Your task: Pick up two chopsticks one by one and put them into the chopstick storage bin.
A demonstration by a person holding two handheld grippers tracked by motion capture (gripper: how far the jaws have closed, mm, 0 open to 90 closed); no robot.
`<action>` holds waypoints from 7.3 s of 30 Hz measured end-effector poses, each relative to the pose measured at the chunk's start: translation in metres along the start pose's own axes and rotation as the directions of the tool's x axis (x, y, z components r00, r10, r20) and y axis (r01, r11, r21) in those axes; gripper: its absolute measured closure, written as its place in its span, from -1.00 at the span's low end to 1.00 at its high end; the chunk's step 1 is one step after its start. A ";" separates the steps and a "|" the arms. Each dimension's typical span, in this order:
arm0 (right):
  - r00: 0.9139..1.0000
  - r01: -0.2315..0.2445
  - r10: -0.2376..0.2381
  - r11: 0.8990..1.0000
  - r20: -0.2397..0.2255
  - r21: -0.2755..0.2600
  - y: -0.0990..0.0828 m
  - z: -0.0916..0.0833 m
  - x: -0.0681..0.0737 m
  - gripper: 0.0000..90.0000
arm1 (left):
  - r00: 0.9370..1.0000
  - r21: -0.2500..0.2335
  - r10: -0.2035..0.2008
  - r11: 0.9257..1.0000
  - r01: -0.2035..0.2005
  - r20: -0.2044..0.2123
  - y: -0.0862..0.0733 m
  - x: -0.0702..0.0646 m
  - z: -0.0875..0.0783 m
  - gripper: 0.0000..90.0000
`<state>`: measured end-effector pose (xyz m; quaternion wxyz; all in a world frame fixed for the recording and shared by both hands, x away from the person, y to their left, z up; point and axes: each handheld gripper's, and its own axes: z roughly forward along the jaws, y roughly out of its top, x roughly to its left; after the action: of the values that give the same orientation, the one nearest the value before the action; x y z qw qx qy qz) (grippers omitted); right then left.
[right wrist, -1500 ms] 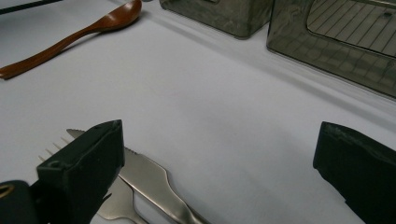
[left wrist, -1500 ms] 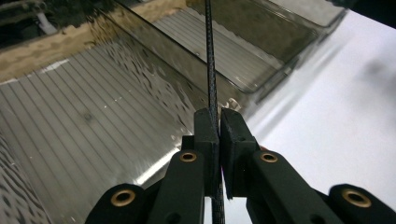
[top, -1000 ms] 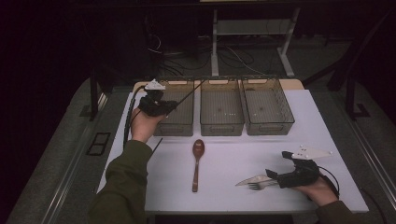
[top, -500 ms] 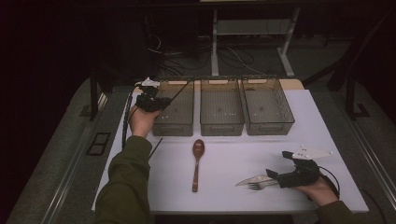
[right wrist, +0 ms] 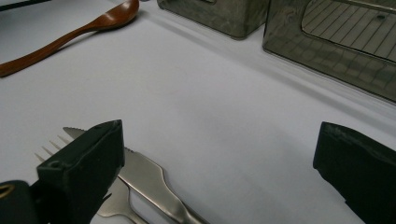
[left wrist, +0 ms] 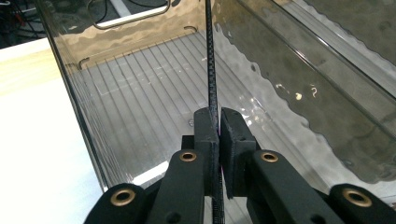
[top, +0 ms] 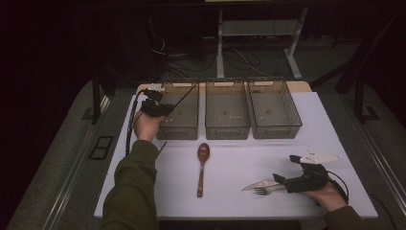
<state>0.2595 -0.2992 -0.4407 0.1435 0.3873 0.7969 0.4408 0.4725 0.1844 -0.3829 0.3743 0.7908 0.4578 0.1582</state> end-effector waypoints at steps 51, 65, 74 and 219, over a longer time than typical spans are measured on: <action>1.000 -0.014 0.014 1.000 -0.024 0.016 0.001 0.000 -0.001 -0.97 | 0.993 -0.136 0.071 0.989 -0.058 0.092 -0.074 -0.050 -0.089 -0.45; 1.000 -0.011 0.011 1.000 -0.013 0.010 -0.001 0.000 -0.001 -0.97 | 0.996 -0.133 0.069 0.989 -0.061 0.052 -0.127 -0.053 -0.112 -0.42; 1.000 -0.017 0.017 0.999 -0.004 -0.040 -0.001 0.000 0.001 -0.97 | 0.999 -0.116 0.037 0.993 -0.034 0.028 -0.159 -0.050 -0.121 -0.11; 0.999 0.007 -0.006 1.000 0.034 -0.025 -0.003 0.001 0.002 -0.97 | 0.978 -0.195 0.132 0.976 -0.100 0.160 0.001 -0.051 -0.062 0.89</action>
<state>0.2572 -0.2976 -0.4432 0.1633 0.3901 0.7902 0.4436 0.4095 0.1690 -0.3358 0.4745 0.7886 0.3599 0.1532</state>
